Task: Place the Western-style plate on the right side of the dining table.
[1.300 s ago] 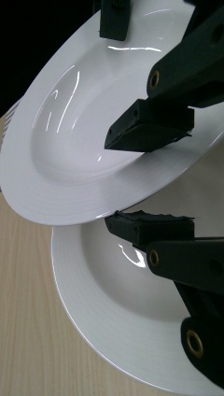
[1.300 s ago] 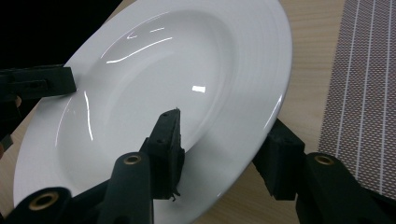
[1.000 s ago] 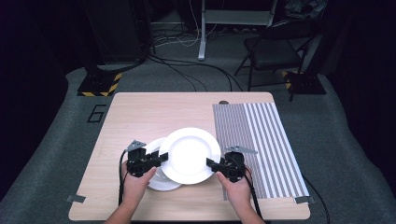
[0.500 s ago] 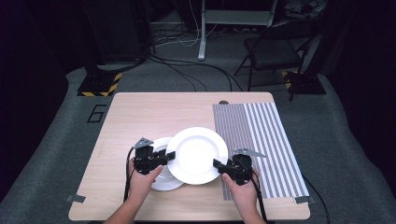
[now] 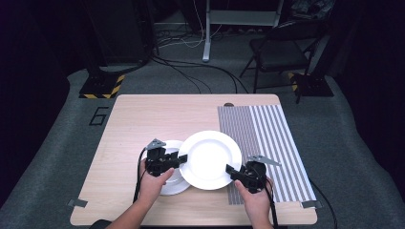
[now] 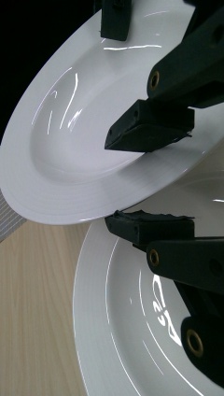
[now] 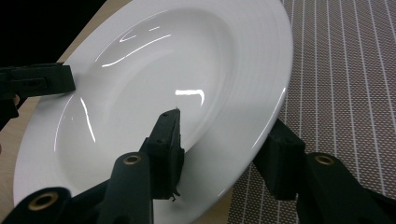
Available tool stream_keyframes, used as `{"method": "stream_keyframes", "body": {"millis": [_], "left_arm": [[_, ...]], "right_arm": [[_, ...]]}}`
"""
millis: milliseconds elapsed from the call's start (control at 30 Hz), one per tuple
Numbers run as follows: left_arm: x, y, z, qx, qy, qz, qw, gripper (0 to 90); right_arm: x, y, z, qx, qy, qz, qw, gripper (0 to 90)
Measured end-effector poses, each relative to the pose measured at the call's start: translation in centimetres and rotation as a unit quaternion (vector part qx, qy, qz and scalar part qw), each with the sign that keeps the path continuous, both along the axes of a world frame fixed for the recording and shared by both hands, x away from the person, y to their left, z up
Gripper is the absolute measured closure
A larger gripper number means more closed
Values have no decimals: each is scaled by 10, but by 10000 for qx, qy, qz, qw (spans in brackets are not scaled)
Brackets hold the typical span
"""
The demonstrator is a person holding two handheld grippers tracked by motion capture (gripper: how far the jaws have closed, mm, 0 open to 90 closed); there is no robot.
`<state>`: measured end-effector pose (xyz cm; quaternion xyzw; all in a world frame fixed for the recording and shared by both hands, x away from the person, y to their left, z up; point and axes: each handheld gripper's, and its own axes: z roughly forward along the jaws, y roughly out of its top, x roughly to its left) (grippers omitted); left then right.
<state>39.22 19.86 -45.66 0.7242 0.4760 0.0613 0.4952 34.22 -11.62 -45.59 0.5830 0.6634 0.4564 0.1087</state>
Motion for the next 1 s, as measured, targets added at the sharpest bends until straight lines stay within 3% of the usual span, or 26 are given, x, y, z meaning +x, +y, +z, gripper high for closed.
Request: {"method": "stream_keyframes", "body": {"millis": [567, 1000], "left_arm": [[11, -31, 5, 5, -27, -512, 9987, 584], [17, -53, 8, 20, -36, -693, 9976, 584]], "right_arm": [[-18, -26, 2, 55, -20, -468, 9989, 534], [-27, -44, 6, 47, -25, -682, 9977, 533]]}}
